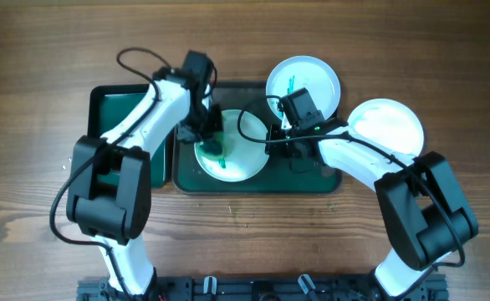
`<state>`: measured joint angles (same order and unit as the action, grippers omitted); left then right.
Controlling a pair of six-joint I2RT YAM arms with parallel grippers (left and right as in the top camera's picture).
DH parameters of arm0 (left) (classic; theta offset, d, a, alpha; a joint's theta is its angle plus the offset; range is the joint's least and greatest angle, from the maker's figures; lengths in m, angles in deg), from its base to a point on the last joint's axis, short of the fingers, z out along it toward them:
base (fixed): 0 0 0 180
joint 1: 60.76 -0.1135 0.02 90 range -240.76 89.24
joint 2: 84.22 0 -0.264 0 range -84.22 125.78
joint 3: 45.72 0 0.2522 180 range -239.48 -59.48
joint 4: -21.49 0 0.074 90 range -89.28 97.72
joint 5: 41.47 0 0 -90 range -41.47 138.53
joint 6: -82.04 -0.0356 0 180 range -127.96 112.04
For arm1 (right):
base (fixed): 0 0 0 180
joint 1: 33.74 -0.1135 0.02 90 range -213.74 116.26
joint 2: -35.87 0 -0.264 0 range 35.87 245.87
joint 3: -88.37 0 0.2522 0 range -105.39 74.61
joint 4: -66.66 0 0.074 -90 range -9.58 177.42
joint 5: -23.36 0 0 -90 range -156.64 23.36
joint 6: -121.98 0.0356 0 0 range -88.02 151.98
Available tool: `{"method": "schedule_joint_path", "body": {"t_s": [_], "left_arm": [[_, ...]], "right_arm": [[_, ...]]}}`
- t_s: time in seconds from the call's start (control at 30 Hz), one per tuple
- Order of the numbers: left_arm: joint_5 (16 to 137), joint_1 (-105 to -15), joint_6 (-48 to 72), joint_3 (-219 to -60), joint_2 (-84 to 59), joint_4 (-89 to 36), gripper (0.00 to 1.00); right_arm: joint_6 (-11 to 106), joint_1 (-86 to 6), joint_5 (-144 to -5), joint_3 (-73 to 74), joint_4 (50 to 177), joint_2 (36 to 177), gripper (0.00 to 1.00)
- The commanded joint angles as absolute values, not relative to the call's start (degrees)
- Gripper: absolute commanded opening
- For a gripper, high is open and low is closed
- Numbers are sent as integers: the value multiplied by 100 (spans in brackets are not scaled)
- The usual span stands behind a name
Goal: Clean dirty plates on tray and stack at the side
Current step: 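Scrub the held plate with the sponge in the left gripper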
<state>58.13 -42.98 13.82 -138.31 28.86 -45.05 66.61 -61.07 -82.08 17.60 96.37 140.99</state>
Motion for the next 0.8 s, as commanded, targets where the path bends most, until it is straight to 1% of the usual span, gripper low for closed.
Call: {"method": "schedule_joint_path", "body": {"t_s": [0.0, 0.17, 0.23, 0.27, 0.37, 0.43, 0.5, 0.57, 0.63, 0.77], "left_arm": [[5864, -4116, 1843, -13202, 2918, -4094, 4], [6487, -3736, 1953, -12716, 2921, -3661, 4], [7035, -3622, 1948, -12598, 2921, -3513, 4], [7503, -3565, 1885, -12563, 2921, -3443, 4], [8749, -3509, 1229, -12563, 2921, -3222, 4], [8983, -3520, 1168, -12563, 2921, -3110, 4], [8825, -3585, 1179, -12563, 2921, -3027, 4], [8395, -3690, 1325, -12566, 2921, -2968, 4], [7693, -3804, 1620, -12577, 2921, -2944, 4], [5757, -4051, 2272, -12692, 2921, -2912, 4]], "right_arm": [[6714, -6114, -8304, 1653, 9602, 14239, 4], [6705, -6114, -8326, 1653, 9606, 14239, 5], [6705, -6114, -8324, 1653, 9604, 14239, 4], [6705, -6114, -8324, 1653, 9604, 14239, 4], [6687, -6114, -8322, 1653, 9606, 14239, 4], [6690, -6114, -8322, 1653, 9606, 14239, 4], [6692, -6114, -8324, 1653, 9606, 14239, 4], [6690, -6114, -8324, 1653, 9606, 14239, 4], [6690, -6114, -8322, 1653, 9608, 14239, 4], [6692, -6114, -8324, 1653, 9608, 14239, 5]]}}
